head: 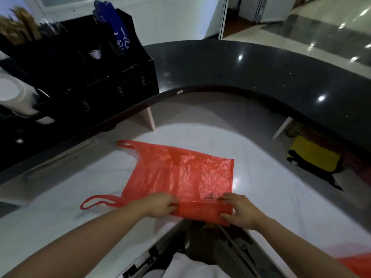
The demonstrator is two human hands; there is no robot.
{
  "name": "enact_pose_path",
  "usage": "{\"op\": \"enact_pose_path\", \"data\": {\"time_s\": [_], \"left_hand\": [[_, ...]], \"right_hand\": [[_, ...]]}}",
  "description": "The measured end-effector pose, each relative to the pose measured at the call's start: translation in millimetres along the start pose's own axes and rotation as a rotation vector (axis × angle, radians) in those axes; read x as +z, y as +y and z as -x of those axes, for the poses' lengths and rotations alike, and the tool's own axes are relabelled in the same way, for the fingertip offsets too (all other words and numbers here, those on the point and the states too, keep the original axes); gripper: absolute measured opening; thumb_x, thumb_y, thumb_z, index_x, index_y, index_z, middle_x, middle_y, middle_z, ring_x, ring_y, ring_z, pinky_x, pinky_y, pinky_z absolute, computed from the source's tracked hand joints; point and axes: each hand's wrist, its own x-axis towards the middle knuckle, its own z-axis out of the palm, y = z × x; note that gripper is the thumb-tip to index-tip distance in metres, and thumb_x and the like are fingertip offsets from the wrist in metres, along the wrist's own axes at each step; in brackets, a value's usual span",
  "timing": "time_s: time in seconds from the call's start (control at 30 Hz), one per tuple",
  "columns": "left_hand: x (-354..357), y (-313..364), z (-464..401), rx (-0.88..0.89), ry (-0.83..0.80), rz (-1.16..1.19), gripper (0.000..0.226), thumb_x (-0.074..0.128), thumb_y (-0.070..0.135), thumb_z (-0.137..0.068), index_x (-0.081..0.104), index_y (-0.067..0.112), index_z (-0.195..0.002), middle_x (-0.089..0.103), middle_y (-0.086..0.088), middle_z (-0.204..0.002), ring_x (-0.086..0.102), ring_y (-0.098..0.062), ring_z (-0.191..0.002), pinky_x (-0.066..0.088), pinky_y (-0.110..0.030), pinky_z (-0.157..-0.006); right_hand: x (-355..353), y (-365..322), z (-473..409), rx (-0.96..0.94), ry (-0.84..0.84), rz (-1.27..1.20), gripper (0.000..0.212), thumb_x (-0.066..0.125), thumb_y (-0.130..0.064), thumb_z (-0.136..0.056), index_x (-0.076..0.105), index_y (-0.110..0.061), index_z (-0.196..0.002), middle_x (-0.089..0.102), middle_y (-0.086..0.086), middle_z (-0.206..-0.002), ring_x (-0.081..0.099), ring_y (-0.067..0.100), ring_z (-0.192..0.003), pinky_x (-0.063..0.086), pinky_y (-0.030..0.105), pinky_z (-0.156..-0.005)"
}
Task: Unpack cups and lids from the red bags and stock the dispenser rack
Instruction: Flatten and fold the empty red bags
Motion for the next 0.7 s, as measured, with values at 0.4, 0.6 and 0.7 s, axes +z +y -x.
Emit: {"op": "enact_pose_path", "data": {"time_s": [0.4, 0.6, 0.7], "left_hand": [[-91, -14, -39, -0.131, -0.146, -0.048, 0.056, 0.054, 0.038, -0.101, 0.04, 0.024, -0.154, 0.032, 0.002, -0.162, 0.032, -0.022, -0.148, 0.025, -0.038, -0.122], [-119, -25, -77, -0.04, -0.131, -0.167, 0.05, 0.049, 0.038, -0.102, 0.046, 0.022, -0.149, 0.036, -0.003, -0.16, 0.032, -0.023, -0.148, 0.025, -0.037, -0.122], [-124, -33, -96, -0.025, -0.138, -0.218, 0.052, 0.046, 0.04, -0.103, 0.043, 0.02, -0.151, 0.032, -0.002, -0.163, 0.028, -0.022, -0.15, 0.023, -0.036, -0.122]], "right_hand": [[-5, 3, -34, -0.182, -0.042, 0.028, 0.022, 0.06, -0.065, -0.085, 0.044, -0.049, -0.089, 0.044, -0.028, -0.085, 0.046, -0.005, -0.082, 0.044, 0.031, -0.093], [-36, 16, -53, -0.021, 0.142, -0.358, 0.046, 0.041, -0.071, -0.097, 0.056, -0.039, -0.127, 0.064, -0.018, -0.118, 0.061, 0.004, -0.106, 0.05, 0.027, -0.094], [-40, 36, -63, 0.119, 0.243, -0.322, 0.063, 0.026, -0.071, -0.1, 0.059, -0.024, -0.125, 0.063, -0.007, -0.125, 0.058, 0.01, -0.112, 0.047, 0.04, -0.1]]}}
